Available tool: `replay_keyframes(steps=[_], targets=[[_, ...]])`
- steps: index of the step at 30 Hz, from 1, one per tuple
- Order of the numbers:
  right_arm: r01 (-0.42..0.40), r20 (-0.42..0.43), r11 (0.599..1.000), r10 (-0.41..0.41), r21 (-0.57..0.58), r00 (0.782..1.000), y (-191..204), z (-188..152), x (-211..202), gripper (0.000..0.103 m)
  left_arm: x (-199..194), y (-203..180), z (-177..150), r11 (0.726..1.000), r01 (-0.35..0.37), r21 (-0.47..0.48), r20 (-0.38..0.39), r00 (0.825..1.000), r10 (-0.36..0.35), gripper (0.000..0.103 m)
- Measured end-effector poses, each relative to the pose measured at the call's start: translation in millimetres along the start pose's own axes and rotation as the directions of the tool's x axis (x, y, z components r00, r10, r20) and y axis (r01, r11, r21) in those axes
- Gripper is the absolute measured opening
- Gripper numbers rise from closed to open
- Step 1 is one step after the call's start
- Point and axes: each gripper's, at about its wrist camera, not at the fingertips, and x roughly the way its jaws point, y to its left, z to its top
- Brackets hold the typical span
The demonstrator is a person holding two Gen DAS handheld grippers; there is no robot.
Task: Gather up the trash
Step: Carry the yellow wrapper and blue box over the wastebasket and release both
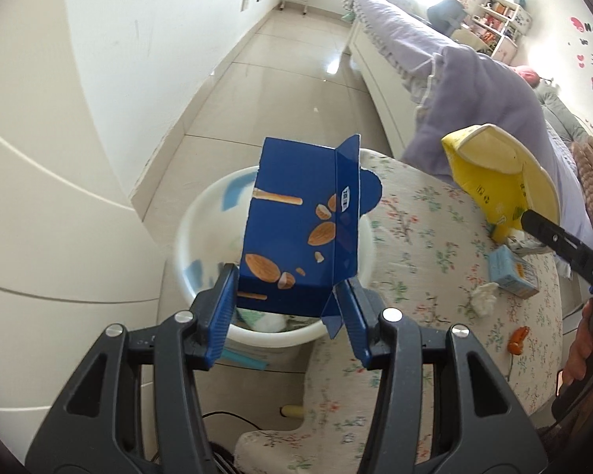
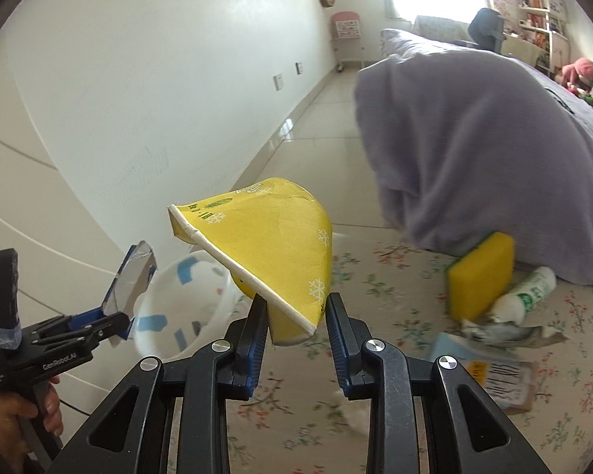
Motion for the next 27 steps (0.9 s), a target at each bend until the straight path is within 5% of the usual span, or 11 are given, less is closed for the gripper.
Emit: replay_keyframes(steps=[6, 10, 23, 25, 27], targets=[[-0.022, -0.038, 0.999, 0.021, -0.029, 0.999, 26, -2, 28, 0.03, 5, 18, 1, 0.999, -0.02, -0.036, -0.007, 1.0, 0.02, 0.06], [-0.031, -0.055, 0.999, 0.029, -0.043, 0.998, 36, -2, 41, 0.03, 0, 27, 1, 0.997, -0.05, -0.066, -0.001, 0.999, 0.05, 0.082], [-0.092, -0.082, 0.993, 0.085, -0.078, 0.993, 71, -3, 70, 0.031, -16, 53, -6, 0.987, -0.149, -0.051, 0.003, 0.989, 0.15, 0.086], [-0.133, -0.072, 0.989, 0.128, -0.066, 0.989, 76, -4, 66, 0.034, -18, 55, -7, 0.986, -0.156, -0.051, 0.006, 0.988, 0.157, 0.088], [-0.168, -0.075, 0.985, 0.165, -0.04, 0.983, 77, -4, 66, 0.049, -21, 56, -7, 0.985, -0.165, -0.051, 0.009, 0.986, 0.166, 0.09]])
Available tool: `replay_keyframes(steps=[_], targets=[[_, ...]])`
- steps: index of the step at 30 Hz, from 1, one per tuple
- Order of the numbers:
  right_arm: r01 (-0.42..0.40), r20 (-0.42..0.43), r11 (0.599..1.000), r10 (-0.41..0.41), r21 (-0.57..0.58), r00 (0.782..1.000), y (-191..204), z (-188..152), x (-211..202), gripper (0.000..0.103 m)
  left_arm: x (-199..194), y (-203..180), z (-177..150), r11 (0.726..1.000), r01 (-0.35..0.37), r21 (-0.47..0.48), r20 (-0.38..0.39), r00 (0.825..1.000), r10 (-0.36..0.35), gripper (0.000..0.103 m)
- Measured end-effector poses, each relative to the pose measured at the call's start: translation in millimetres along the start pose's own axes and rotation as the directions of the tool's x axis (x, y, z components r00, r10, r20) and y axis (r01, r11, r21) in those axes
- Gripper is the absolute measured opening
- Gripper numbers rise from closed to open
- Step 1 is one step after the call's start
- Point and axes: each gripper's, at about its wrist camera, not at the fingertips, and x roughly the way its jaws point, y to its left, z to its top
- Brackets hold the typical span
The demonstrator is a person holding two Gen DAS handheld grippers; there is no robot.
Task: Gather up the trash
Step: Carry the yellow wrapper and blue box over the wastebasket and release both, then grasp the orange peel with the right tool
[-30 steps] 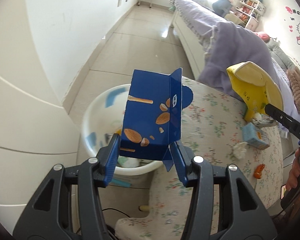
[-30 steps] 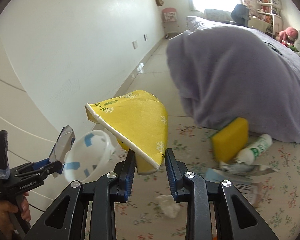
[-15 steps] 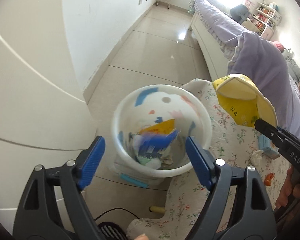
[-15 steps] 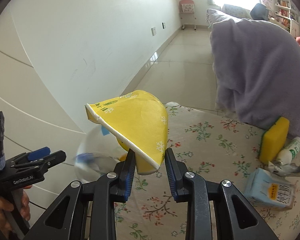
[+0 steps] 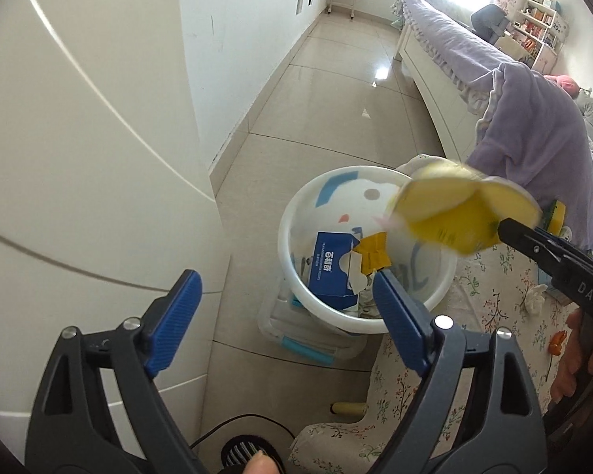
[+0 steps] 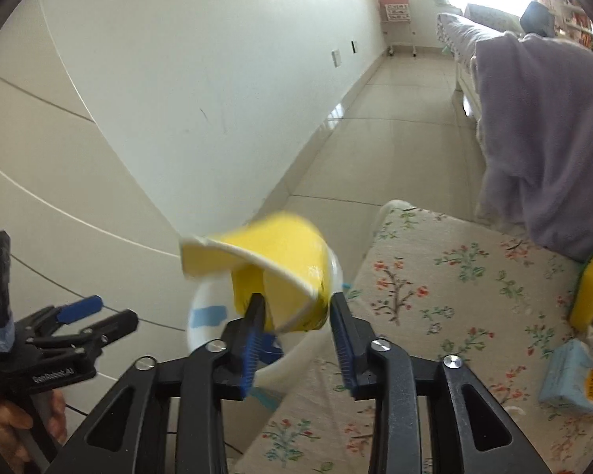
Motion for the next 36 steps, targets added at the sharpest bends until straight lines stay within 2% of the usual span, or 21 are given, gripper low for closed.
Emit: replay_keyframes(steps=[1, 2, 11, 14, 22, 25, 32, 36], targets=[[-0.006, 0.002, 1.0, 0.006, 0.01, 1.0, 0, 0, -2, 0.062, -1, 1, 0, 1.0, -0.002, 0.0, 0.001, 1.0, 0.002, 0.091], [-0.007, 0.018, 1.0, 0.007, 0.014, 1.0, 0, 0, -5, 0.066, -2, 1, 0, 1.0, -0.001, -0.001, 0.003, 1.0, 0.001, 0.091], [0.044, 0.036, 0.999, -0.044, -0.024, 0.998, -9, -4, -37, 0.067, -10, -1, -4, 1.0, 0.003, 0.014, 0.013, 1.0, -0.003, 0.096], [0.087, 0.029, 0.996, -0.086, -0.034, 0.996, -18, -11, -53, 0.069, -16, -6, -7, 1.0, 0.018, 0.023, 0.013, 1.0, -0.018, 0.1], [0.191, 0.001, 0.981, -0.191, -0.019, 0.982, -63, -34, -101, 0.077, -24, -23, -19, 0.996, 0.071, 0.055, -0.018, 0.997, -0.07, 0.101], [0.228, -0.024, 0.974, -0.228, 0.007, 0.973, -84, -46, -120, 0.079, -24, -30, -23, 0.994, 0.093, 0.054, -0.045, 0.995, -0.091, 0.101], [0.334, -0.143, 0.941, -0.322, 0.061, 0.936, -131, -82, -139, 0.08, -28, -58, -35, 0.985, 0.145, 0.099, -0.093, 0.986, -0.136, 0.101], [0.341, -0.191, 0.935, -0.318, 0.102, 0.929, -148, -100, -141, 0.08, -27, -77, -42, 0.975, 0.184, 0.128, -0.115, 0.979, -0.169, 0.101]])
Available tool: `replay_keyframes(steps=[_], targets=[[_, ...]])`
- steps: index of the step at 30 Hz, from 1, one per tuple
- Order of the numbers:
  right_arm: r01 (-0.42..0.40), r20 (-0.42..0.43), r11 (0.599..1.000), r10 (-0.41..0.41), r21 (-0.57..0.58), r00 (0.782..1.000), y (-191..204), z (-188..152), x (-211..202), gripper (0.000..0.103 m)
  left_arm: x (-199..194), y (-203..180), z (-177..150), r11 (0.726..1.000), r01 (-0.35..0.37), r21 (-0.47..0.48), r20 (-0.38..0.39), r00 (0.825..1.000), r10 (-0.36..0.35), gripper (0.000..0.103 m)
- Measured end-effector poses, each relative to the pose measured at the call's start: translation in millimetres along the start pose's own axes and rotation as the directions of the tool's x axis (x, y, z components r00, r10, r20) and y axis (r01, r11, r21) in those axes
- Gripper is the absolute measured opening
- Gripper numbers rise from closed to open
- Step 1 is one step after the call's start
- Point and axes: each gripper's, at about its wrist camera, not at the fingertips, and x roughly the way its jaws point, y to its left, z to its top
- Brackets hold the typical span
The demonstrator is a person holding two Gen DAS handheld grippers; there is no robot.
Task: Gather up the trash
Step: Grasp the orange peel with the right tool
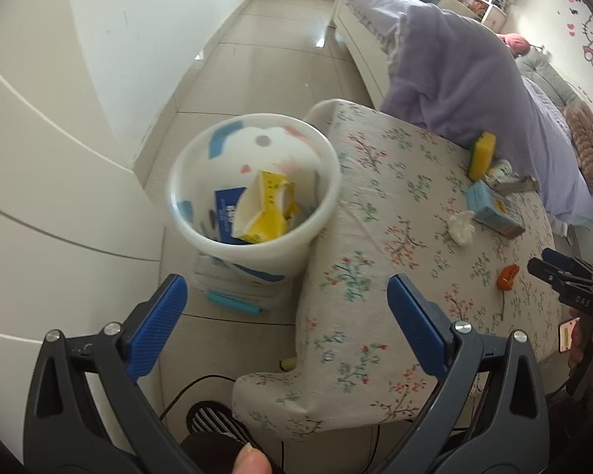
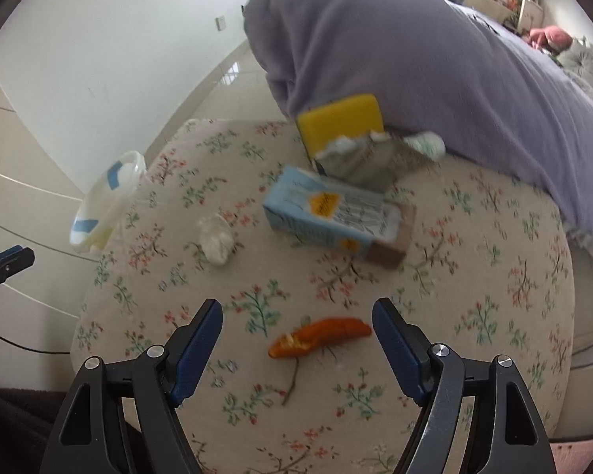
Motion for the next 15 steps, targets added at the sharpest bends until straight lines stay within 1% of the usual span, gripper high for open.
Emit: replay_keyframes(steps=[6, 10, 12, 13, 14, 15], targets=[[0.001, -0.061, 0.997, 0.004, 0.074, 0.998, -18, -12, 13, 0.08, 12, -18, -4, 0.999, 0.022, 0.026, -0.035, 0.999, -0.021, 0.101], [-0.025, -0.099, 0.991, 0.038, 0.129, 0.994, -23, -12, 30, 0.079, 15, -29, -4, 0.999, 0.034, 0.032, -0.039, 0.999, -0.033, 0.101], [-0.034, -0.114, 0.987, 0.052, 0.158, 0.992, -24, -11, 38, 0.077, 17, -34, -4, 0.999, 0.038, 0.037, -0.04, 0.999, -0.037, 0.101], [-0.037, -0.12, 0.984, 0.058, 0.174, 0.991, -26, -12, 43, 0.07, 17, -37, -3, 0.998, 0.038, 0.041, -0.039, 0.999, -0.037, 0.101], [-0.035, -0.125, 0.983, 0.058, 0.181, 0.99, -26, -11, 46, 0.059, 18, -39, -3, 0.998, 0.038, 0.043, -0.039, 0.999, -0.037, 0.101], [-0.033, -0.131, 0.983, 0.058, 0.183, 0.99, -26, -11, 49, 0.053, 18, -41, -3, 0.998, 0.039, 0.045, -0.04, 0.999, -0.038, 0.101]])
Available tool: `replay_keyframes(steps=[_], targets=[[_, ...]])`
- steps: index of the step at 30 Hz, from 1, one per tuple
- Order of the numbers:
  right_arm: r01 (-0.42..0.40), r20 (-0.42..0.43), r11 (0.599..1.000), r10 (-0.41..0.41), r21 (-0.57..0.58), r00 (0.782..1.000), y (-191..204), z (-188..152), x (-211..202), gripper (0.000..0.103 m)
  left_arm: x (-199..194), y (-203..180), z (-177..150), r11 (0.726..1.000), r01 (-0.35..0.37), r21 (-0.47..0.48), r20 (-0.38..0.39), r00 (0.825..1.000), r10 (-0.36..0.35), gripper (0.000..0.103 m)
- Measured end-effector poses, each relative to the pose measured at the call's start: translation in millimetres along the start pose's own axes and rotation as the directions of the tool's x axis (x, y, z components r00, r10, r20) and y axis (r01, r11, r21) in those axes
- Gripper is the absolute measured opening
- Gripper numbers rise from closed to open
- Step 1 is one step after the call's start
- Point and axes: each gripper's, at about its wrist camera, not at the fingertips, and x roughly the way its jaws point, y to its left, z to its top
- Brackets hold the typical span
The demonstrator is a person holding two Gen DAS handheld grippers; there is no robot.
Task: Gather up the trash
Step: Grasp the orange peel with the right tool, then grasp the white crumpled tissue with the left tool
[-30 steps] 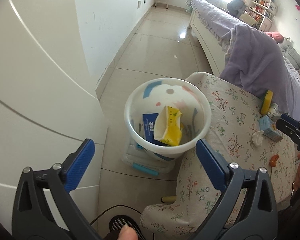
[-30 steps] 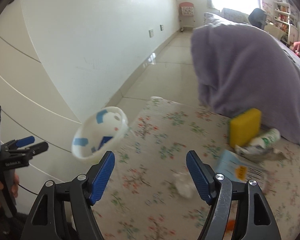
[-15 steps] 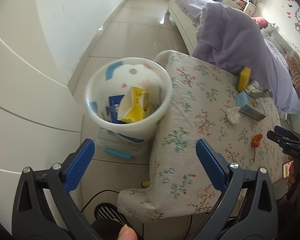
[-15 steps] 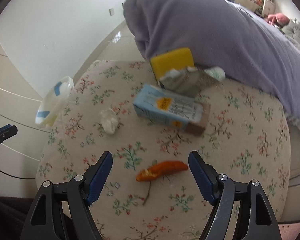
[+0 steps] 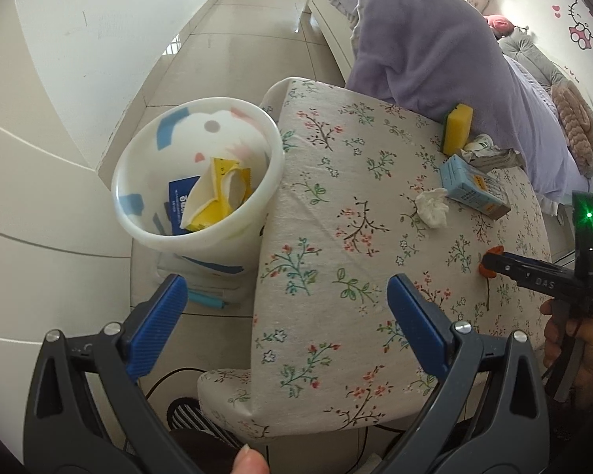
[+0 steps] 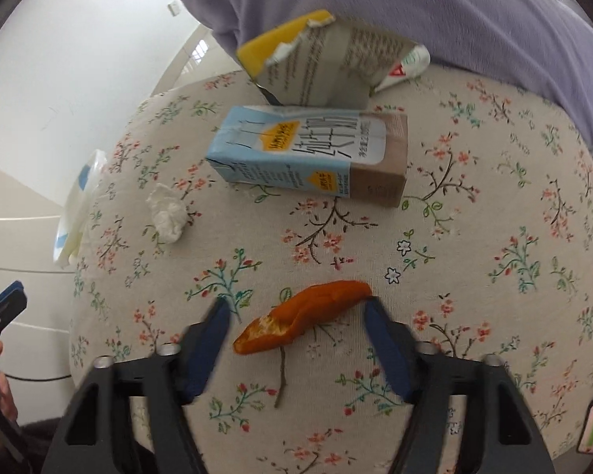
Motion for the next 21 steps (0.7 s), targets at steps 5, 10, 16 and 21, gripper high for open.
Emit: replay_keyframes(steps=[5, 10, 16, 21], targets=[[-0.02, -0.001, 1.0, 0.02, -0.008, 1.0, -2, 1, 3, 0.016, 4, -13, 3, 1.0, 0.016, 0.015, -0.004, 1.0, -0.015, 0.101], [-0.021, 0.055, 1.0, 0.022, -0.018, 0.998, -7, -1, -18, 0.015, 11, -35, 7, 0.998, 0.038, 0.049, -0.006, 0.999, -0.038, 0.101], [0.008, 0.129, 1.0, -0.004, -0.025, 0.992, -21, 1, -46, 0.015, 29, -79, 13, 0.992, 0.063, 0.112, -0.007, 0.998, -0.063, 0.101], [0.032, 0.149, 0.999, -0.029, -0.019, 0.988, -37, 3, -54, 0.015, 47, -113, 14, 0.987, 0.081, 0.142, 0.003, 0.997, -0.082, 0.097]])
